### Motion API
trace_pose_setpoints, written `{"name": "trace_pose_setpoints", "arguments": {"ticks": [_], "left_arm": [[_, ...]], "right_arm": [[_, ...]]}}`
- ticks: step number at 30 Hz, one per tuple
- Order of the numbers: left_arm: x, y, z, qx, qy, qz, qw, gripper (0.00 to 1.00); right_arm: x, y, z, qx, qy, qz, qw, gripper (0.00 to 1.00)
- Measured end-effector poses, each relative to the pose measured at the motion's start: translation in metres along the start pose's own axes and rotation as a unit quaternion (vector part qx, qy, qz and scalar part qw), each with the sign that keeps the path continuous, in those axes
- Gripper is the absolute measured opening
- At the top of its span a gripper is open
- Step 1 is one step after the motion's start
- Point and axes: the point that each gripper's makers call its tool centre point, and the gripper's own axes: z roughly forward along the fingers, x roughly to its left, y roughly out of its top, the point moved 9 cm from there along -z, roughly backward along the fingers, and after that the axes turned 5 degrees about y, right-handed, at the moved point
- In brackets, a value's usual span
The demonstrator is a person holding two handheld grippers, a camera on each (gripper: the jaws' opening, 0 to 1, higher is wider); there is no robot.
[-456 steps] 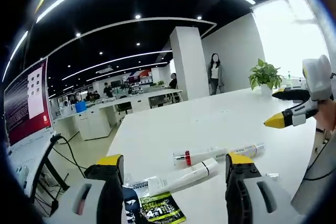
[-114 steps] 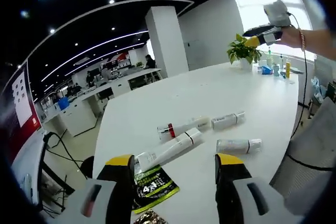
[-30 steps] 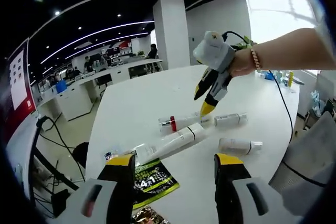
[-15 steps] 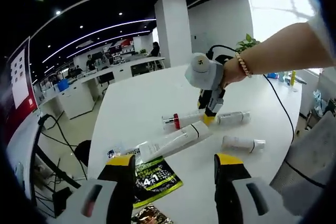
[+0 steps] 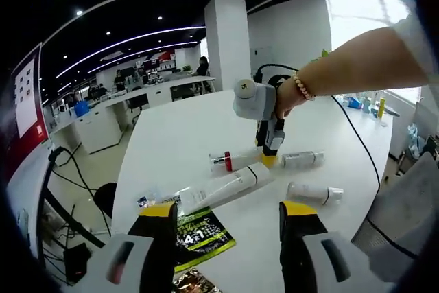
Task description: Arrange the skincare products in the storage area until every visible bottle or jar stands upright without overlapping.
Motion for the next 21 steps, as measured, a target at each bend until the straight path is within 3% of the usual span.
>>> {"name": "trace_pose_setpoints", "arguments": {"ticks": [4, 10, 21], "left_arm": [[0.000, -0.001, 0.000, 0.002, -0.001, 0.000, 1.0000, 0.62], [0.000, 0.004, -0.001, -0.009, -0.009, -0.011, 0.9998, 0.61], [0.005, 0.005, -0.004, -0.014, -0.005, -0.019, 0.9997, 0.61]], "right_arm": [[0.000, 0.001, 0.000, 0.006, 0.000, -0.003, 1.0000, 0.29], [0.003, 0.012, 0.002, 0.062, -0.009, 0.012, 0.9979, 0.29], [0.005, 0.013, 0.002, 0.069, -0.008, 0.002, 0.9976, 0.28]]}}
